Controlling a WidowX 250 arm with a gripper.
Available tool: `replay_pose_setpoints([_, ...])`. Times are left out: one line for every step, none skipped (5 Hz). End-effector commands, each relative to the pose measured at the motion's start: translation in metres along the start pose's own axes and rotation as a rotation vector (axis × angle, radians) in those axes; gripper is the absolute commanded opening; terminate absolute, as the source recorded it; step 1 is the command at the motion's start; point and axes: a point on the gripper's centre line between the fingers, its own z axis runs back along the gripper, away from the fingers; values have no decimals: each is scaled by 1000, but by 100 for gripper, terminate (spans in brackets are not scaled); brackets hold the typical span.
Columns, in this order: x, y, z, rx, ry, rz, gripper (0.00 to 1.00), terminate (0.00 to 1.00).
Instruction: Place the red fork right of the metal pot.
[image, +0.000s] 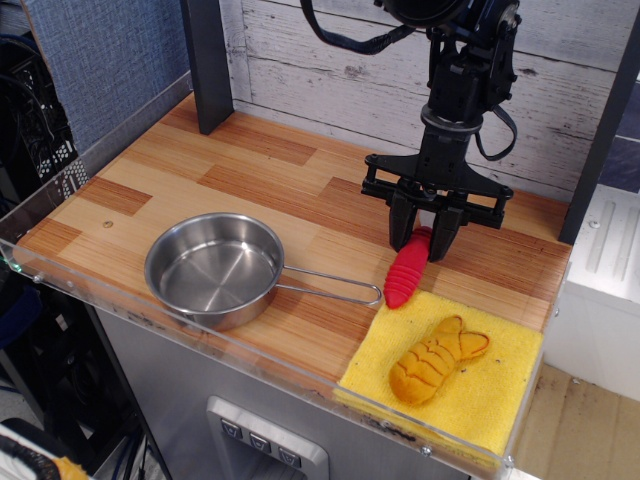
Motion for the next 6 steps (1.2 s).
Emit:
replay_pose_setpoints([-2, 2, 14, -1, -25, -45, 100, 0])
replay_pose_setpoints([-9, 6, 27, -11, -40, -57, 100, 0])
replay_pose_setpoints([-27, 15, 60, -19, -112, -51, 100, 0])
replay_pose_setpoints([-45, 21, 88, -25, -182, -67, 100, 0])
replay_pose_setpoints([-59, 25, 103, -39, -223, -80, 100, 0])
replay_pose_setpoints([-66, 28, 109, -55, -243, -83, 100, 0])
